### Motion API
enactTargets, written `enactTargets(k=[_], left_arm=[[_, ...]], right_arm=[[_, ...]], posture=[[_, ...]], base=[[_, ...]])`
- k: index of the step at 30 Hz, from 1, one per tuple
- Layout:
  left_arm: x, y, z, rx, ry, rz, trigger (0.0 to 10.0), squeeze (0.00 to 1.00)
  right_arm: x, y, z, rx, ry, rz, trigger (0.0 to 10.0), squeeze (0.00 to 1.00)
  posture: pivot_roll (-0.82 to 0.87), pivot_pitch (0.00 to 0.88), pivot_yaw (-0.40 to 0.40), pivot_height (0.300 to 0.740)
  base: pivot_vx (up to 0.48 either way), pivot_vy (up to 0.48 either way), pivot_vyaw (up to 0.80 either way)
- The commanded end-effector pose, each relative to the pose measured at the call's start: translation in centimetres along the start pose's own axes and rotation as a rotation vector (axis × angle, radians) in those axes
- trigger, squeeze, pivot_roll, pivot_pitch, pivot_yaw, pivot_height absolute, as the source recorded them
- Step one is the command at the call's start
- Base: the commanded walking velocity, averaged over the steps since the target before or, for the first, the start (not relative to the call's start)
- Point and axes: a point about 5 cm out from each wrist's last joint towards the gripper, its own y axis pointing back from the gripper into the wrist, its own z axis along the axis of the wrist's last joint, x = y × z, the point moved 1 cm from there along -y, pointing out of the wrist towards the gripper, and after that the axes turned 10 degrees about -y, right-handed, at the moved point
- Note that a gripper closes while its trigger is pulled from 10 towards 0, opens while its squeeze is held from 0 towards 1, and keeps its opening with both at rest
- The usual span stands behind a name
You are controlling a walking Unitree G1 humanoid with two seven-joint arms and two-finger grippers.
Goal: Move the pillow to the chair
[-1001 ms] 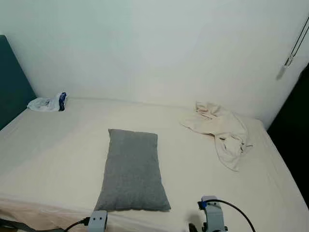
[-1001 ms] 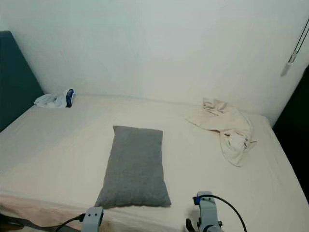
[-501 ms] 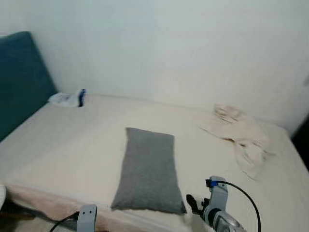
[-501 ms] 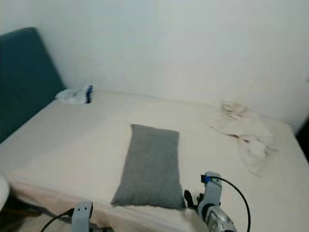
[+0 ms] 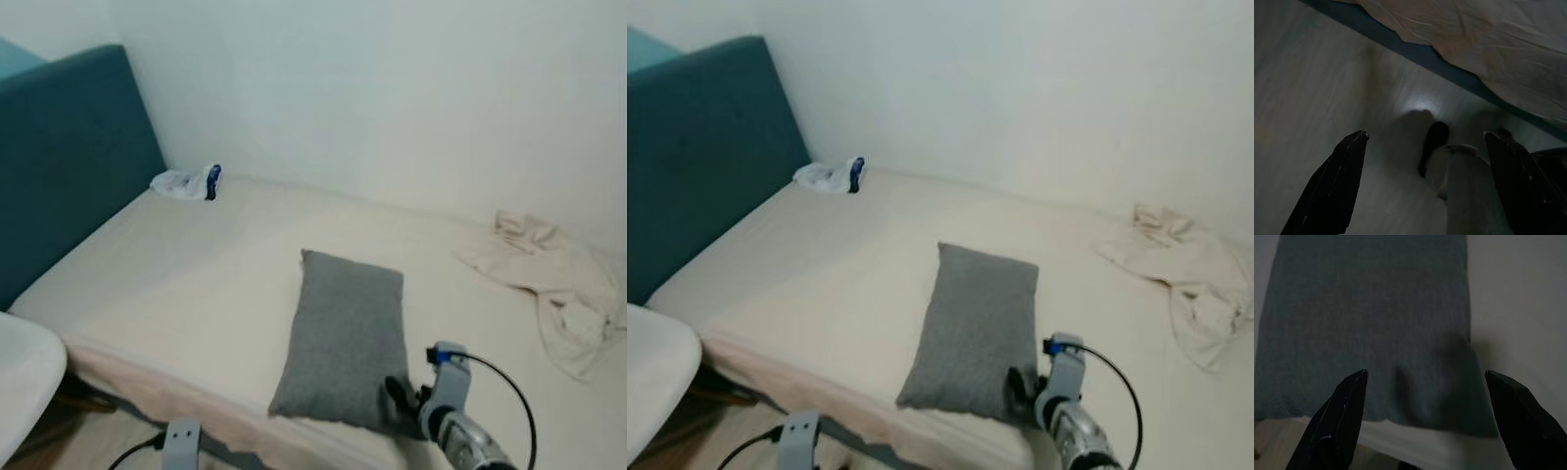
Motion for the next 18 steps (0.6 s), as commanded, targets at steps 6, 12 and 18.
enactTargets(k=[6,12,18], left_arm=[[0.01,0.04,-0.28,0.016,-0.019,-0.022,10.0,0.00],[-0.37,0.05,-0.39,0.021,-0.036,-0.058,10.0,0.00],[-0.28,0.07,-0.51,0.024,-0.013,-0.047,10.0,0.00]], right_arm=[[-0.64,0.34,-1.01,0.025,-0.010,-0.027,10.0,0.00],[-0.70,0.35,-1.02,0.021,-0.014,-0.037,10.0,0.00],[-0.79,0.34,-0.97,0.019,-0.014,-0.053,10.0,0.00]], posture=[[-0.10,0.000,-0.001,0.740],[-0.10,0.000,0.009,0.740],[-0.10,0.000,0.008,0.740]], base=[[0.000,0.000,0.00],[0.000,-0.436,0.00],[0.000,-0.143,0.00]])
